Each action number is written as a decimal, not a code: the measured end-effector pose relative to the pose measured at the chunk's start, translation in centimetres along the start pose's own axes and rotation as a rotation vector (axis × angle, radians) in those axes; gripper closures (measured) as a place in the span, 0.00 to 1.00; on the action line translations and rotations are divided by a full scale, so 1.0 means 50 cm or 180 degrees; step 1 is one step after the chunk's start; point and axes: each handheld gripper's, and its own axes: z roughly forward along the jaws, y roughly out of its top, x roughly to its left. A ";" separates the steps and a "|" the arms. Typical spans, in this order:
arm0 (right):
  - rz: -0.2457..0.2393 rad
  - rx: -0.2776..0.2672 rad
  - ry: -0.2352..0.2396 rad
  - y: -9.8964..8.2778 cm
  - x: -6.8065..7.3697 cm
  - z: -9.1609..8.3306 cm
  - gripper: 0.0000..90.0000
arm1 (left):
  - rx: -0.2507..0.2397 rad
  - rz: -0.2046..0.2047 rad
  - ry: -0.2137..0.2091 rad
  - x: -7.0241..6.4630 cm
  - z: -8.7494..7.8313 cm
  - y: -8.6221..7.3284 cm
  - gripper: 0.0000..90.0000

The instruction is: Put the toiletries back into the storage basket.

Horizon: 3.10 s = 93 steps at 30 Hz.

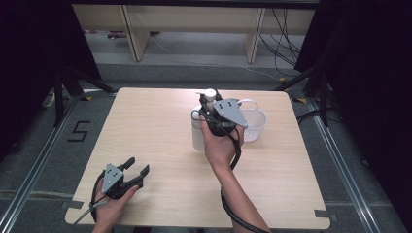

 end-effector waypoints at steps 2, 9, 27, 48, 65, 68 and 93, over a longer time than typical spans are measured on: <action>-0.0047 -0.0027 0.0003 0.003 -0.005 0.000 0.67 | 0.0032 0.0012 0.0004 -0.001 0.000 0.001 0.40; -0.0036 -0.0020 -0.0037 0.007 -0.015 -0.004 0.67 | 0.0030 0.0007 0.0014 -0.001 0.002 0.001 0.40; -0.0019 -0.0030 -0.0073 0.015 -0.029 -0.013 0.67 | -0.0026 0.0021 0.0026 -0.002 0.000 0.000 0.39; -0.0044 -0.0034 -0.0143 0.026 -0.052 -0.021 0.67 | -0.0024 0.0021 0.0036 -0.003 0.000 0.000 0.39; -0.0094 -0.0087 -0.0221 0.035 -0.068 -0.024 0.67 | -0.0019 0.0029 0.0034 -0.004 0.000 0.000 0.39; -0.0075 -0.0044 -0.0208 0.036 -0.070 -0.026 0.67 | -0.0020 0.0030 0.0033 -0.003 0.000 0.000 0.39; -0.0132 -0.0075 -0.0320 0.045 -0.100 -0.031 0.67 | -0.0022 0.0050 0.0029 -0.004 0.001 0.000 0.39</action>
